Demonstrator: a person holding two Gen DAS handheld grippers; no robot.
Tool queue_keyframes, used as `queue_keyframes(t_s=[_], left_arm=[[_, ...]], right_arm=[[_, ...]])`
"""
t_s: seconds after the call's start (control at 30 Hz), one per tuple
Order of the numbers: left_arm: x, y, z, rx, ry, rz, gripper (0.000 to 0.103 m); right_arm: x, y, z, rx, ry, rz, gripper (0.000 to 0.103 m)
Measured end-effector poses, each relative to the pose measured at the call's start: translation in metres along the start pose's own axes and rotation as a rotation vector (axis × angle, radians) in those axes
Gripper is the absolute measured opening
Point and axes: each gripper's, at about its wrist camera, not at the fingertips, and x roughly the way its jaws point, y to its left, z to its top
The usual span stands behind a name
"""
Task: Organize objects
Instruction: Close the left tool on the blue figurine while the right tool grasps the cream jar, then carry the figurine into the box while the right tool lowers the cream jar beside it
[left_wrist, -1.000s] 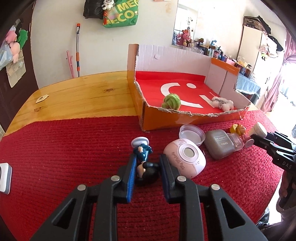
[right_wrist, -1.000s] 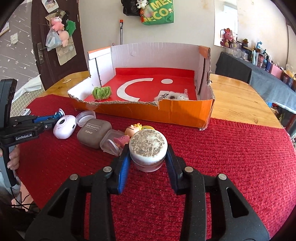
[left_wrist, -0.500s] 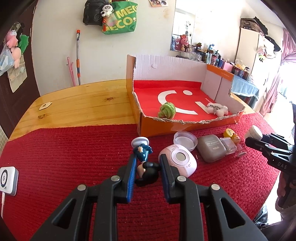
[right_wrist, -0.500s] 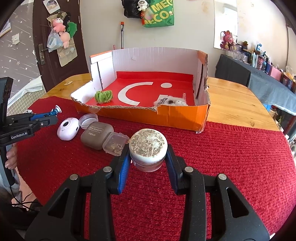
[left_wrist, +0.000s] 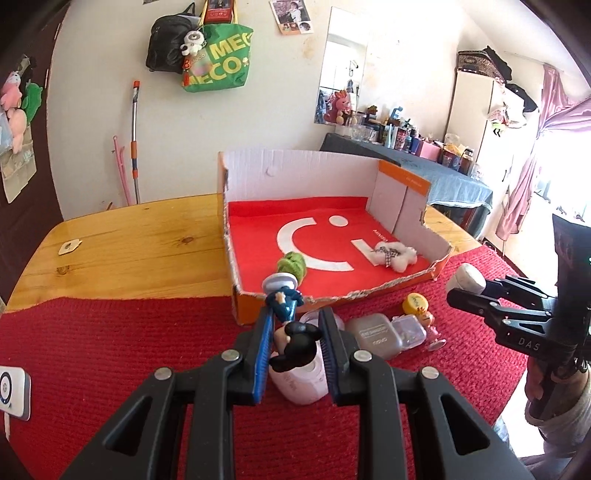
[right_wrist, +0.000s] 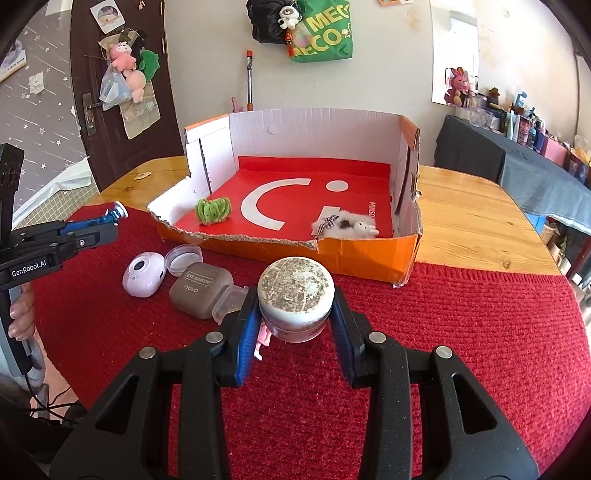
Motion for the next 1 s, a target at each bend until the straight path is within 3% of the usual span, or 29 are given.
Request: queue_keyframes(t_s=[0.27, 0.57, 1.0], left_arm=[[0.036, -0.027, 0.038, 0.058, 0.035, -0.089, 0.026], [0.085, -0.039, 0.06, 0.117, 0.181, -0.154, 0.026], [0.134, -0.054, 0.059, 0.214, 0.33, -0.135, 0.026]], right_arm=[[0.008, -0.001, 0.04, -0.076, -0.004, 0.045, 0.035], [0.054, -0.008, 0.066, -0.147, 0.129, 0.148, 0.035], [0.102, -0.011, 0.07, -0.22, 0.312, 0.26, 0.035]])
